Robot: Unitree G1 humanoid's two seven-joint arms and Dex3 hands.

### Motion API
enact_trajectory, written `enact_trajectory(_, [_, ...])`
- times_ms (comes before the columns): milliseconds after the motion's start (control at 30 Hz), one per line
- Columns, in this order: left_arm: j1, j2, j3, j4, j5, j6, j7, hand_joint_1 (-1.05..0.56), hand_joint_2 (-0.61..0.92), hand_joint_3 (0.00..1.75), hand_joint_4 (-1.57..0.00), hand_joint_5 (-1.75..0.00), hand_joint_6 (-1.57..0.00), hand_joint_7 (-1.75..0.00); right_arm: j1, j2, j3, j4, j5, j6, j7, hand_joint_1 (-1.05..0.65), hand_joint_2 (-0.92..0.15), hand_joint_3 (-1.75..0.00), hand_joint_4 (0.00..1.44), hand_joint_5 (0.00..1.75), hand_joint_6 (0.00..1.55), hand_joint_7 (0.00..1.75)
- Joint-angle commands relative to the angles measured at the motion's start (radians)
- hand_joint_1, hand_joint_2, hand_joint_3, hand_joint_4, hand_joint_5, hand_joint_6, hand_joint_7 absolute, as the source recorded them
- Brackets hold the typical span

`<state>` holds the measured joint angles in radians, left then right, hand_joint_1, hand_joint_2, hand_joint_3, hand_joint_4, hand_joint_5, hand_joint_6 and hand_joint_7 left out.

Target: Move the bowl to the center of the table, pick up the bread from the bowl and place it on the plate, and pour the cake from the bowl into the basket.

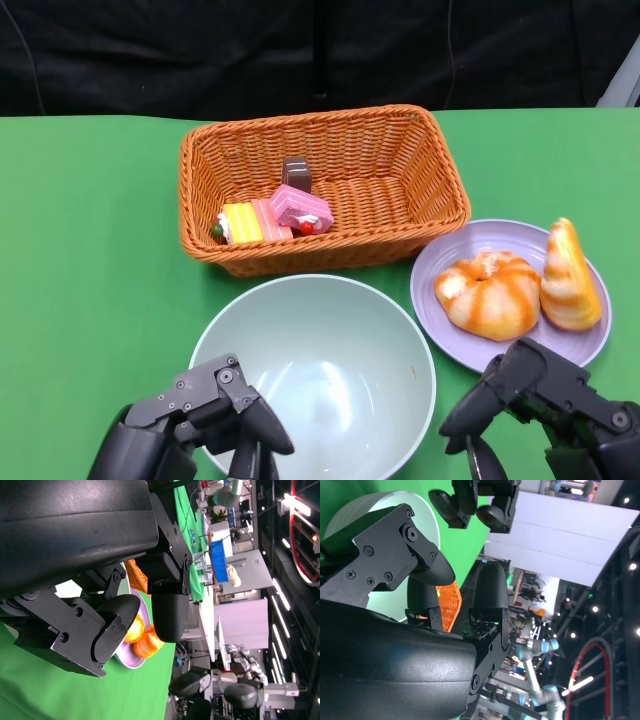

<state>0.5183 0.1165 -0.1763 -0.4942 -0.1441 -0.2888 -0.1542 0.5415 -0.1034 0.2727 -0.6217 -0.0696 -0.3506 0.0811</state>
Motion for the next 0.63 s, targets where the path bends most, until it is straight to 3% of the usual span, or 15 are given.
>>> enact_trajectory(33, [-0.004,0.011,0.025,0.022,0.003,-0.016,-0.014,0.07,0.41,1.5,-0.92,-1.69,-0.81,-1.54,0.004,-0.001,-0.004,0.035,-0.029,-0.042,-0.01,0.11,-0.4,-1.62,0.75,1.75,0.7,1.56])
enact_trajectory(167, [-0.013,0.008,0.037,0.042,0.002,-0.037,-0.029,0.1,0.42,1.5,-0.94,-1.67,-0.85,-1.51,0.001,-0.001,-0.009,0.066,-0.035,-0.066,-0.014,0.15,-0.35,-1.74,0.88,1.75,0.75,1.65])
enact_trajectory(367, [-0.025,0.003,0.046,0.059,0.002,-0.052,-0.038,0.09,0.35,1.58,-0.94,-1.67,-0.87,-1.48,-0.012,-0.003,-0.02,0.104,-0.053,-0.104,-0.019,0.17,-0.32,-1.75,0.89,1.75,0.74,1.68])
enact_trajectory(633, [-0.044,-0.001,0.049,0.066,0.006,-0.064,-0.044,0.09,0.4,1.48,-0.93,-1.66,-0.86,-1.48,-0.028,-0.01,-0.039,0.112,-0.049,-0.11,-0.012,0.21,-0.3,-1.75,0.89,1.75,0.75,1.65])
